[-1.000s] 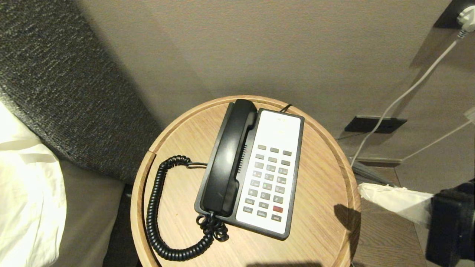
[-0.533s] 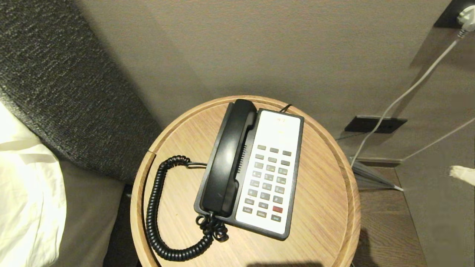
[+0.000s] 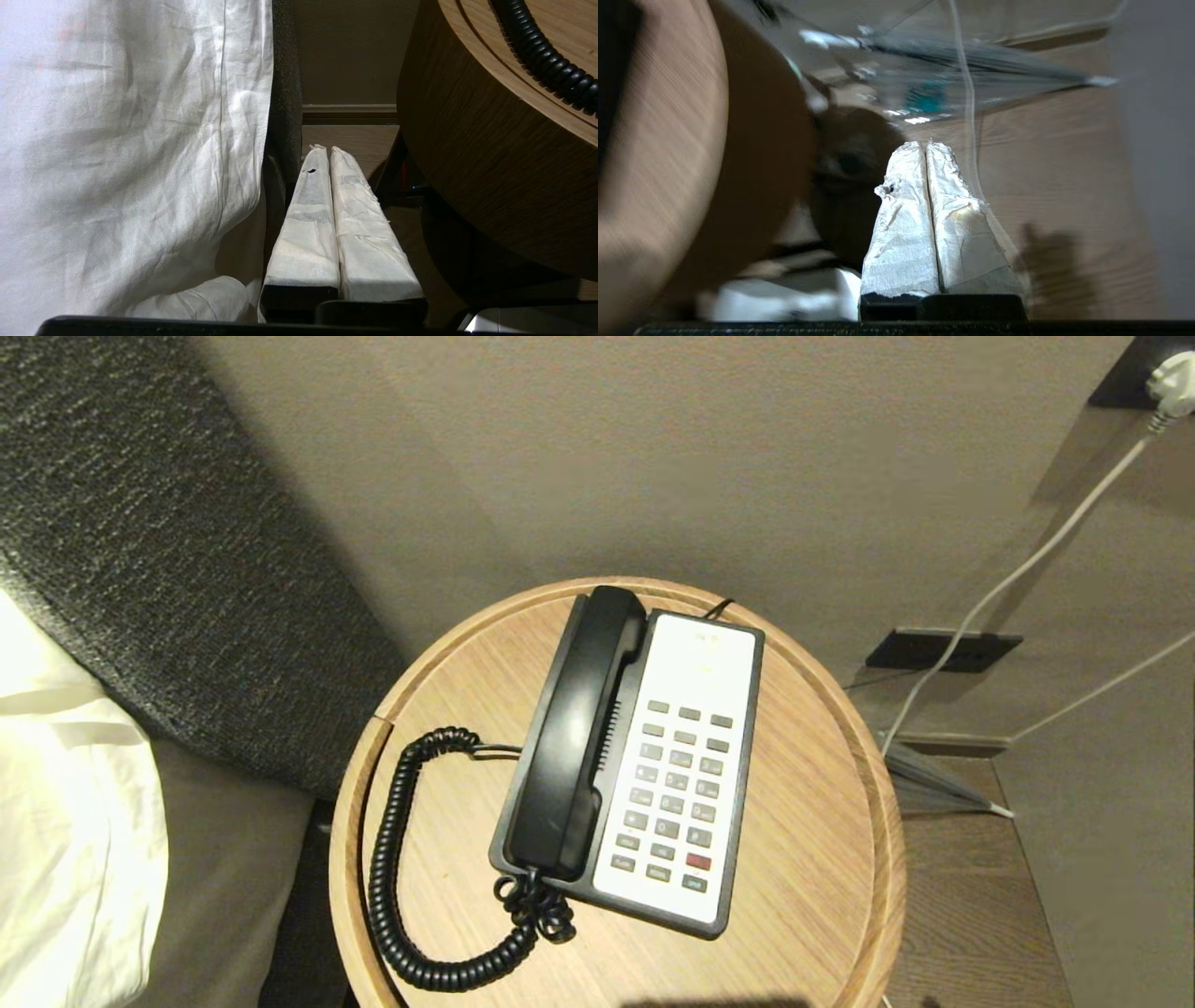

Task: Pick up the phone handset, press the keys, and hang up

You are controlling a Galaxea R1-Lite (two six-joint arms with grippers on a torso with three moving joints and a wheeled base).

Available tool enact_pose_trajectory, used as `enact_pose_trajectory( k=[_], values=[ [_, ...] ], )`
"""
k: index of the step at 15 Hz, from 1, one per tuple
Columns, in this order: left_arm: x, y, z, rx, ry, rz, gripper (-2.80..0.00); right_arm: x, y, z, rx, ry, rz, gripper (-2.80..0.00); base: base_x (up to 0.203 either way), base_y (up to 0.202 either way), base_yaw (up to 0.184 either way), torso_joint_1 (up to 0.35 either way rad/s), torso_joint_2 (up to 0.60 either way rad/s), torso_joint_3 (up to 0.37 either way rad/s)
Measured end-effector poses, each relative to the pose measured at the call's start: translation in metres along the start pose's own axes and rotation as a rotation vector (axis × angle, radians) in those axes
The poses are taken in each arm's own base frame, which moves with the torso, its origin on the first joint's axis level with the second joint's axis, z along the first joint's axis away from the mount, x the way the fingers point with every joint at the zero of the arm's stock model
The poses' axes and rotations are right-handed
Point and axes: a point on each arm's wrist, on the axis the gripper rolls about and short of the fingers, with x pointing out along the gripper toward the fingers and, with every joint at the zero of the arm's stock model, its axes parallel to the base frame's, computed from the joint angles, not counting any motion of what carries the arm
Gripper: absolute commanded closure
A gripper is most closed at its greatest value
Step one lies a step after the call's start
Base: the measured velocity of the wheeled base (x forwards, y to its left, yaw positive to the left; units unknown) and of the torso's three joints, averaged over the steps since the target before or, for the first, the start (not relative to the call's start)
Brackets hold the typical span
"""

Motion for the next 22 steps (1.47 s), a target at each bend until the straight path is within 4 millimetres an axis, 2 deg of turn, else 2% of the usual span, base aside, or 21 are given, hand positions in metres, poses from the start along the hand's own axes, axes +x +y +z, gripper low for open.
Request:
enact_pose_trajectory(
  k=[2,5,8,10,14,22],
  values=[
    [0.0,0.0,0.0,0.0,0.0,0.0,0.0,0.001,-0.006,-0.026,-0.087,-0.029,0.005,0.0,0.0,0.0,0.0,0.0,0.0,0.0],
    [0.0,0.0,0.0,0.0,0.0,0.0,0.0,0.017,-0.015,-0.065,-0.175,-0.068,-0.002,0.0,0.0,0.0,0.0,0.0,0.0,0.0],
    [0.0,0.0,0.0,0.0,0.0,0.0,0.0,0.021,-0.02,-0.083,-0.217,-0.079,-0.014,0.0,0.0,0.0,0.0,0.0,0.0,0.0],
    [0.0,0.0,0.0,0.0,0.0,0.0,0.0,0.019,-0.021,-0.088,-0.255,-0.094,-0.001,0.0,0.0,0.0,0.0,0.0,0.0,0.0],
    [0.0,0.0,0.0,0.001,0.0,0.0,0.0,0.011,-0.022,-0.091,-0.209,-0.212,0.017,0.0,0.0,0.0,0.0,0.0,0.0,0.0],
    [0.0,0.0,0.0,0.0,0.0,0.0,0.0,0.008,-0.022,-0.092,-0.203,-0.248,0.025,0.0,0.0,0.0,0.0,0.0,0.0,0.0]
  ],
)
